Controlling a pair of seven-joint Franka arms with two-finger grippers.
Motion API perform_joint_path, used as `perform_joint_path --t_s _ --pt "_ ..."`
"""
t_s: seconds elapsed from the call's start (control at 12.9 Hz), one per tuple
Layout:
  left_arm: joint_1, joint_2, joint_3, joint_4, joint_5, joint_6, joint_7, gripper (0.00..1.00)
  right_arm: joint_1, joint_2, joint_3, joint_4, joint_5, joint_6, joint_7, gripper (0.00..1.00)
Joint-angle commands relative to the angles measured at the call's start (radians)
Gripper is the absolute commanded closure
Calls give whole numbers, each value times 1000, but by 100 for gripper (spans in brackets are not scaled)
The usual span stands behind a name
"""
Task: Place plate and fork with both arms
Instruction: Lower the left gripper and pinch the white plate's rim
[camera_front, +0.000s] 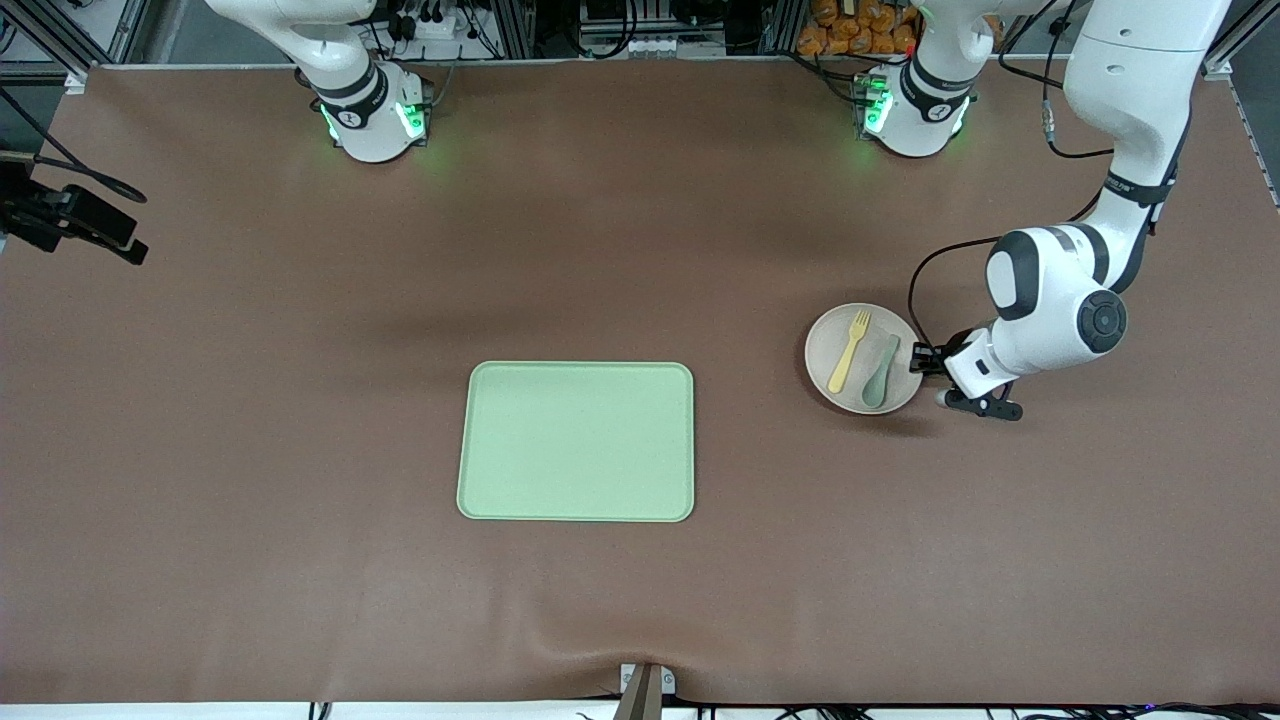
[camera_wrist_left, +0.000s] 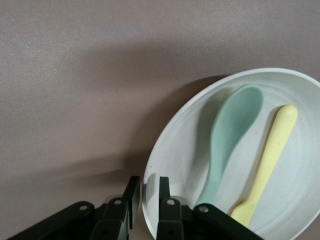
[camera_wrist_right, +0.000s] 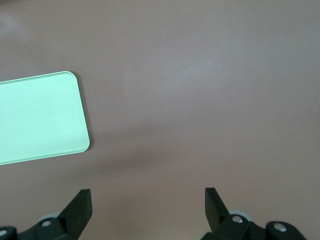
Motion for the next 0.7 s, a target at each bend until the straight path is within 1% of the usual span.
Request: perform_joint_path --t_s 0.0,0.23,0.39,0.54,0.62 --pt "5 26 -6 22 -25 9 32 78 -17 -3 12 3 13 3 -2 0" --pt "-4 43 -6 36 -25 9 32 80 -17 -3 12 3 13 3 -2 0" --pt "-6 43 -6 38 -25 9 34 85 -17 -3 12 3 13 3 -2 0" --pt "-9 43 -6 39 -25 9 34 92 -17 -3 12 3 13 3 -2 0" --pt "-9 43 -6 41 -25 9 35 98 -17 -3 12 3 13 3 -2 0"
